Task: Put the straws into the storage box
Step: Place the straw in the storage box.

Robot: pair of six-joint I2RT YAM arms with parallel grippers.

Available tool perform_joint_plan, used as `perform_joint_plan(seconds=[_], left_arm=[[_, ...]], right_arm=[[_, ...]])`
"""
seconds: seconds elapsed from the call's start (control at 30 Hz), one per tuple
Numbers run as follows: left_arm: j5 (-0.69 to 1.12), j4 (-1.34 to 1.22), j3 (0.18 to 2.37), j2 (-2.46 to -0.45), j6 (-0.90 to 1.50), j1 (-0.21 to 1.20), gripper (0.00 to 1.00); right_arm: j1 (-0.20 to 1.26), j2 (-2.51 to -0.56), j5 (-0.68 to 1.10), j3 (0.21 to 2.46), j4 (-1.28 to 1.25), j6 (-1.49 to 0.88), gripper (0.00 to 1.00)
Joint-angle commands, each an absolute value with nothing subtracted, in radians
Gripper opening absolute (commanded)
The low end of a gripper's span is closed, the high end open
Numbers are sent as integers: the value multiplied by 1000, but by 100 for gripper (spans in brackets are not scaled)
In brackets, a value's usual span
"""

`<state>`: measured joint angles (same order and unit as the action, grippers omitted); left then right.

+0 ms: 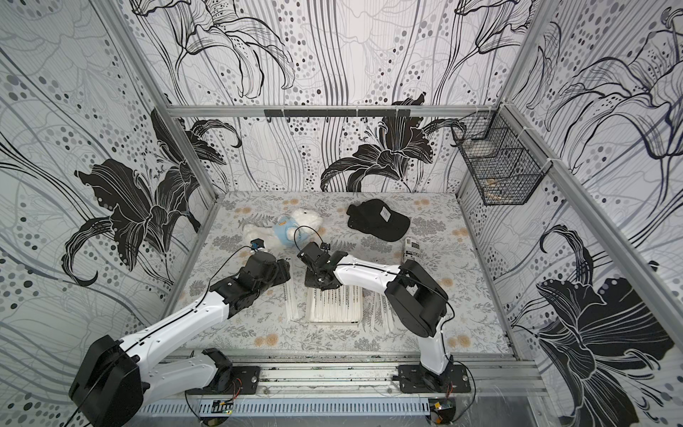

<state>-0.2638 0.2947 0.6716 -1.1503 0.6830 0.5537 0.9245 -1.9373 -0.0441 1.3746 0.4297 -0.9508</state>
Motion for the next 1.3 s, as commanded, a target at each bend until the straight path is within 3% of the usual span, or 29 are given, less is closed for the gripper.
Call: perform_joint_plan(seconds=[0.0,0.5,0.97,1.07,1.27], left_arm=[[-248,275,655,-1145,675,546,64],[-228,259,647,-1149,681,546,64],[-238,292,639,-1139,698,538,63],[-193,296,615,-1138,712,493,60],[-40,244,552,-1129,721,384,43]], right_arm=[[929,-1963,-8,1397,411,-964,3],[929,-2049,-3,1439,457,-916,5],[928,-1976,-2,1449,475,-910,21],[928,-1940,0,1453,491,-897,31],[890,-1766,-39,1358,515,-788,32]])
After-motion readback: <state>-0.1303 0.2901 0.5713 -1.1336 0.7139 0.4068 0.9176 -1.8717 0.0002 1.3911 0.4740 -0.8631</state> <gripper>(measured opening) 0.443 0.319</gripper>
